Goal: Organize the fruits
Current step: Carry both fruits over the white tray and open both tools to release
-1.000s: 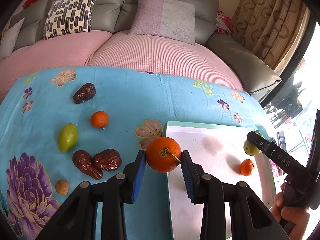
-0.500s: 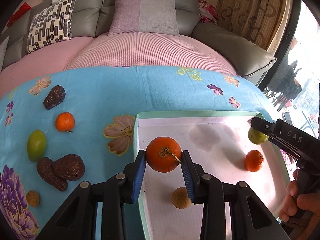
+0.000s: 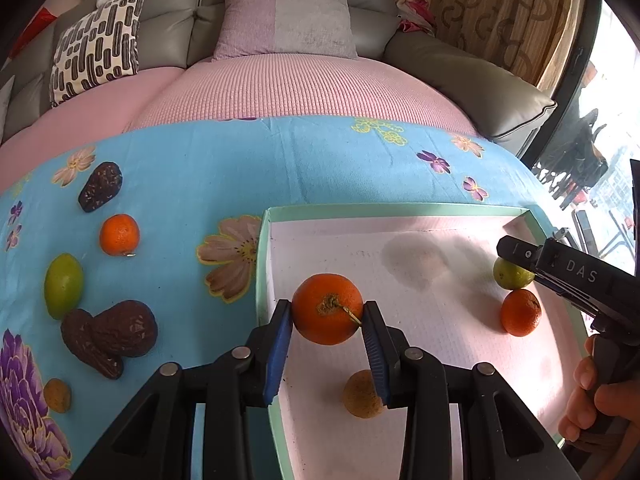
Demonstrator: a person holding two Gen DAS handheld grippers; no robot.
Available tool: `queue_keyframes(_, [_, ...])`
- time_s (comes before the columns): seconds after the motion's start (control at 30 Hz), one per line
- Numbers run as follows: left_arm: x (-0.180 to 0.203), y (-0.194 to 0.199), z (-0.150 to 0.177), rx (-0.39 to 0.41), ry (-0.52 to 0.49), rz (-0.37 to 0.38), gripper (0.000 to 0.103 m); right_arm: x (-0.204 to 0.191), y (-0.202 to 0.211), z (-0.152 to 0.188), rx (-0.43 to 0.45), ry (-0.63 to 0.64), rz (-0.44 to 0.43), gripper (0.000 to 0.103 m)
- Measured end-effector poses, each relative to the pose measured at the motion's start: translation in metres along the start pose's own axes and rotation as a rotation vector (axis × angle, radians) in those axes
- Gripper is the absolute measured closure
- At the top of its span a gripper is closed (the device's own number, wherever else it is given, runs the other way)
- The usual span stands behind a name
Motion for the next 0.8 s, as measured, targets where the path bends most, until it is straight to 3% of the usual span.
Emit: queue_keyframes(0.8, [0.0021, -0.0061, 0.0015, -0.042, -0.002, 0.023, 0.065, -0.0084, -0.0052, 0.0014, -0.013, 0.076, 0.064, 0.052])
Point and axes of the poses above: each gripper's, at about its wrist camera, not at the fingertips, and y roughly against the way its jaws point, x to its right, z to its underside, the point moved 3 cm from there along -y, roughly the way its jaws point, and after that the axes turned 2 degrees about -z, right-handed, at the moved point
